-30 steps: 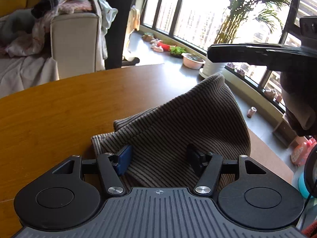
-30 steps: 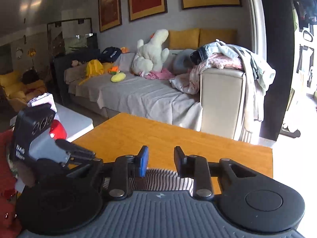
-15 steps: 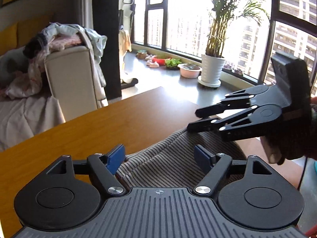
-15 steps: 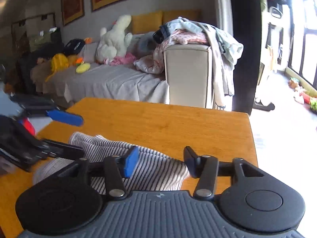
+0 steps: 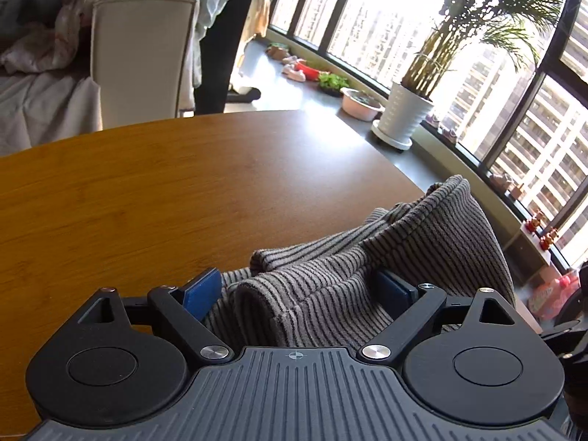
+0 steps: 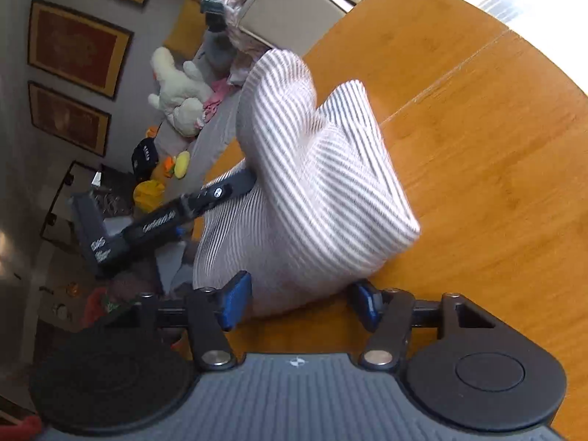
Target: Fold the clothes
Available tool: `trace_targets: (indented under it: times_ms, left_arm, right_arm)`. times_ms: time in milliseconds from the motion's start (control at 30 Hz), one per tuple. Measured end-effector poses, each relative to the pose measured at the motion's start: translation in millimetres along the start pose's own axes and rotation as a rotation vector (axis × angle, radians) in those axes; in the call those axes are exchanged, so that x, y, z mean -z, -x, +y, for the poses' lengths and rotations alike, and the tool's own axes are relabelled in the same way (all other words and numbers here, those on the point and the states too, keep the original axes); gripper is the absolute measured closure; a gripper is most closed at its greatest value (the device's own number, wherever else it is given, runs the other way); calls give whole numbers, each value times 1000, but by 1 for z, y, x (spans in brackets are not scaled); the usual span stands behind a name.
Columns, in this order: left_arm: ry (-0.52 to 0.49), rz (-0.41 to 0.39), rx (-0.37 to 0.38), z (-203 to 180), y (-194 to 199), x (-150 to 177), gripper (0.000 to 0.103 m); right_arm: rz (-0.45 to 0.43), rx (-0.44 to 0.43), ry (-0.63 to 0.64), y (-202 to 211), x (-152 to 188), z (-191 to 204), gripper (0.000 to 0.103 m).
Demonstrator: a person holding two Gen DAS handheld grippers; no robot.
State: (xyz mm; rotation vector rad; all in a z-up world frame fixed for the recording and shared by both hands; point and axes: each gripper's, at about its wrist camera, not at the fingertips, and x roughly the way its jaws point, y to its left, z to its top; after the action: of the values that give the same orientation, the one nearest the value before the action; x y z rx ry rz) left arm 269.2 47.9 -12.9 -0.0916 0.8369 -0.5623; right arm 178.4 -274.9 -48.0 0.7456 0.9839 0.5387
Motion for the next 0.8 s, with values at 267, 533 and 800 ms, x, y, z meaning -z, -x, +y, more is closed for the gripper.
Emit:
trace_targets:
  times_ms: [267, 533, 800]
  left_arm:
    - [115, 37, 1, -9, 24, 25, 15]
    - [106, 78, 260, -78, 25, 68, 19]
    - [136, -67, 97, -58, 58, 62, 19]
  right_arm:
    - [-157, 233, 357, -13, -52, 30, 44]
    - [-257, 427, 693, -26, -68, 79, 40]
    - [-354, 408, 883, 14, -14, 106, 33]
